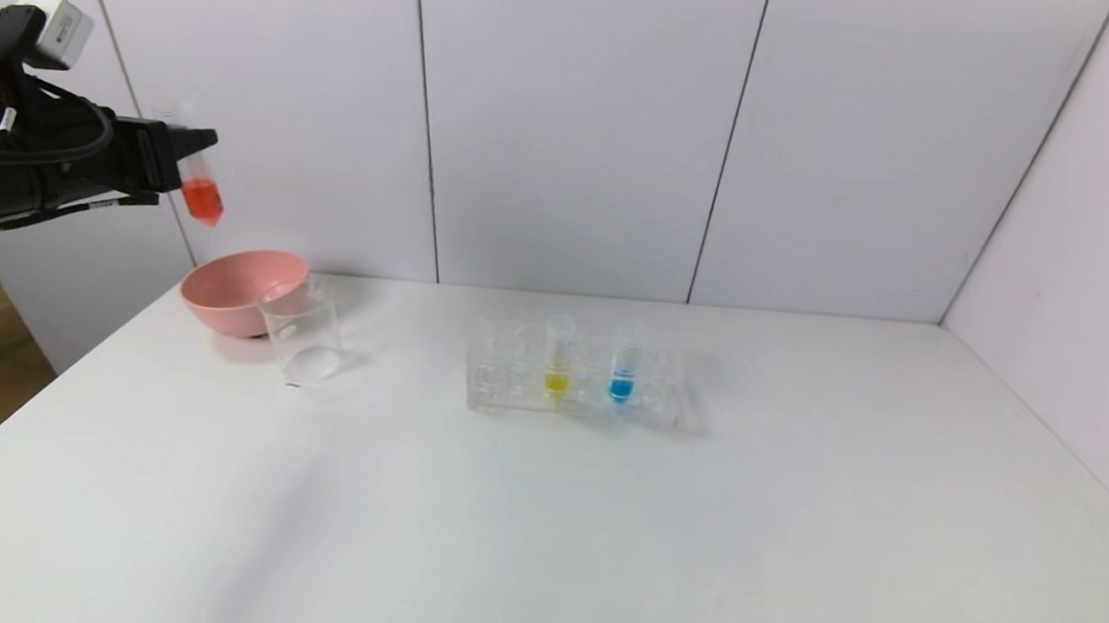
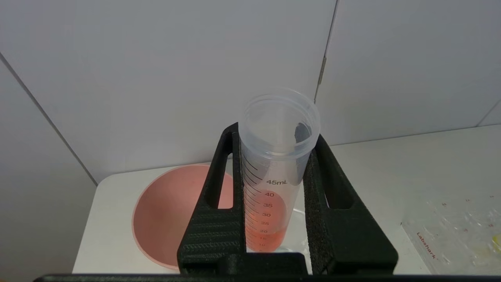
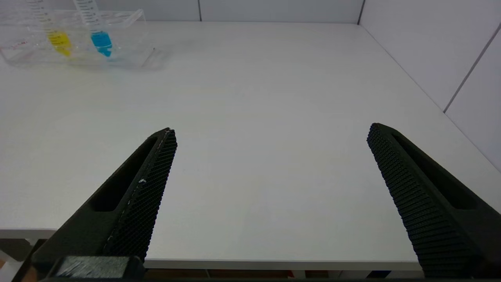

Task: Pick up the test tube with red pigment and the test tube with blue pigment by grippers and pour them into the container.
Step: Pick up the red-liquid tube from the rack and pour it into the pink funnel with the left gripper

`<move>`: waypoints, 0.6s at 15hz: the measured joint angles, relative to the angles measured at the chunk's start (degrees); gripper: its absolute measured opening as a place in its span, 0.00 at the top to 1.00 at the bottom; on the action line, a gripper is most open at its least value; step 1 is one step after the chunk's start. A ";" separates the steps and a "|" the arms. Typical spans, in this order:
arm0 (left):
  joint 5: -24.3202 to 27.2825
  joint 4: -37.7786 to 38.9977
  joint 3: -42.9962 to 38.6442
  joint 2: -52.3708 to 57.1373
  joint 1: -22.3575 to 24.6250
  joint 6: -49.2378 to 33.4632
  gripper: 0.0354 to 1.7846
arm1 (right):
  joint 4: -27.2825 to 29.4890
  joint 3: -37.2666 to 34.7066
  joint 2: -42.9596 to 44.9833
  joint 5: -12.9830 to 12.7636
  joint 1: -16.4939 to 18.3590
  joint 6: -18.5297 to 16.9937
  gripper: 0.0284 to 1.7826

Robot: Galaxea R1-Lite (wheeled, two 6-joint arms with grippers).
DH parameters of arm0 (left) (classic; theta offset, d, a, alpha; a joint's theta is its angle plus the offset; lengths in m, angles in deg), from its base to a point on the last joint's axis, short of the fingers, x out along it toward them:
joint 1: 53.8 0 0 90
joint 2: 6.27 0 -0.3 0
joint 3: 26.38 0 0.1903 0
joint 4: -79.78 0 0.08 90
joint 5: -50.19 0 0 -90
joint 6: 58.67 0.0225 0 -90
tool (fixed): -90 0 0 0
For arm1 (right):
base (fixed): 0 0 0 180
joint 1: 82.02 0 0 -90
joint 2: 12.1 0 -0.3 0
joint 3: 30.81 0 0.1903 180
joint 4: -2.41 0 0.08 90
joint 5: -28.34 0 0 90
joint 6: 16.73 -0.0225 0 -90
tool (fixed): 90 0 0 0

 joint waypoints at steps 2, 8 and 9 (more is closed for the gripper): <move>2.60 -0.13 -0.04 -0.33 0.60 0.02 0.77 | 0.00 0.00 0.00 0.00 -0.02 0.00 0.00; 15.17 -1.07 3.49 -3.30 4.61 6.84 0.77 | 0.00 0.00 0.00 0.00 0.00 0.00 0.00; 17.59 -2.45 4.84 -4.00 5.24 9.24 0.77 | 0.00 0.00 0.00 0.00 0.00 0.00 0.00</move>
